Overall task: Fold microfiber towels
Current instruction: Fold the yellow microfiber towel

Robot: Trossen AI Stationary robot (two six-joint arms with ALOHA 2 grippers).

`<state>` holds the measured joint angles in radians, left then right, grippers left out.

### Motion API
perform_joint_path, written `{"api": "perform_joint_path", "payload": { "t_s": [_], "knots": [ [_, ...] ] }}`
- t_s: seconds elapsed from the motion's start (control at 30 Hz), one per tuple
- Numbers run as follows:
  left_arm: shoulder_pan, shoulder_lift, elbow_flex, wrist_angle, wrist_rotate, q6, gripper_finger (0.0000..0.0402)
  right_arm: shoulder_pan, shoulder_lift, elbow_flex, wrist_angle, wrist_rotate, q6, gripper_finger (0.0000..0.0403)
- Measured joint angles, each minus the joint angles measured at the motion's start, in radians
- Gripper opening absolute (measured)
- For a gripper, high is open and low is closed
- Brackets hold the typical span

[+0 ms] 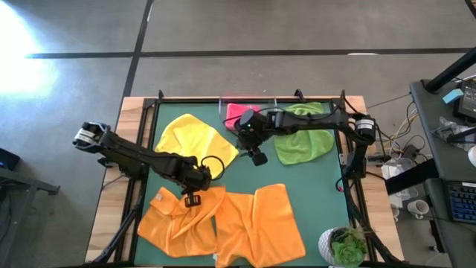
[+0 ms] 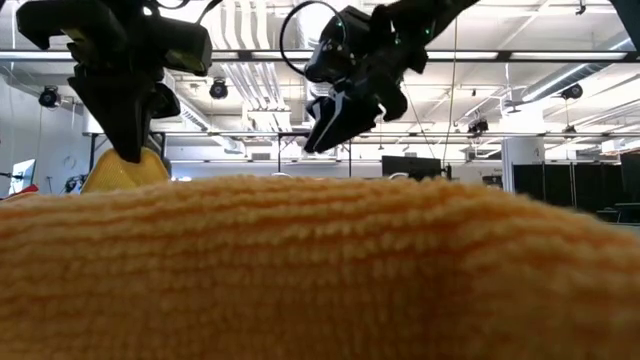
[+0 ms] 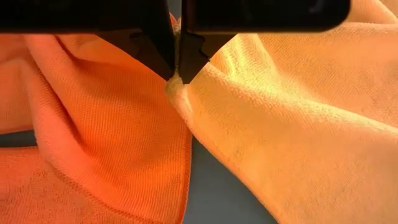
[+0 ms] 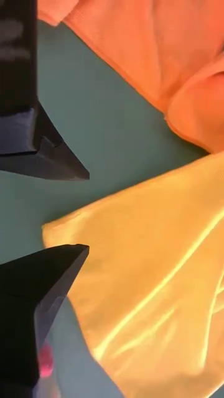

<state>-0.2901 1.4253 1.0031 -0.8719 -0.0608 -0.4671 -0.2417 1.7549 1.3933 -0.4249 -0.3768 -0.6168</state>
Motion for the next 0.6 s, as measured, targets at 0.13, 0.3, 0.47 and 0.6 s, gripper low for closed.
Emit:
{"api": "perform_joint_path", "payload": {
  "t_s": [0.13,0.3,0.47,0.6],
  "knots": [
    [0.000,-0.001,0.001,-0.001,0.000,0.000,0.0000,0.000,0.031,-0.058,0.095,-0.008,0.027,0.0168],
    [0.000,-0.002,0.009,-0.001,0.000,0.001,0.0000,-0.001,0.093,-0.079,0.178,-0.006,0.048,0.0168],
    [0.000,-0.003,0.012,-0.002,0.001,0.001,0.0000,-0.001,0.130,-0.079,0.184,0.038,0.015,0.0169],
    [0.000,-0.003,0.012,-0.001,0.001,0.001,0.0000,-0.003,0.149,-0.077,0.216,0.037,0.014,0.0168]
  ]
}}
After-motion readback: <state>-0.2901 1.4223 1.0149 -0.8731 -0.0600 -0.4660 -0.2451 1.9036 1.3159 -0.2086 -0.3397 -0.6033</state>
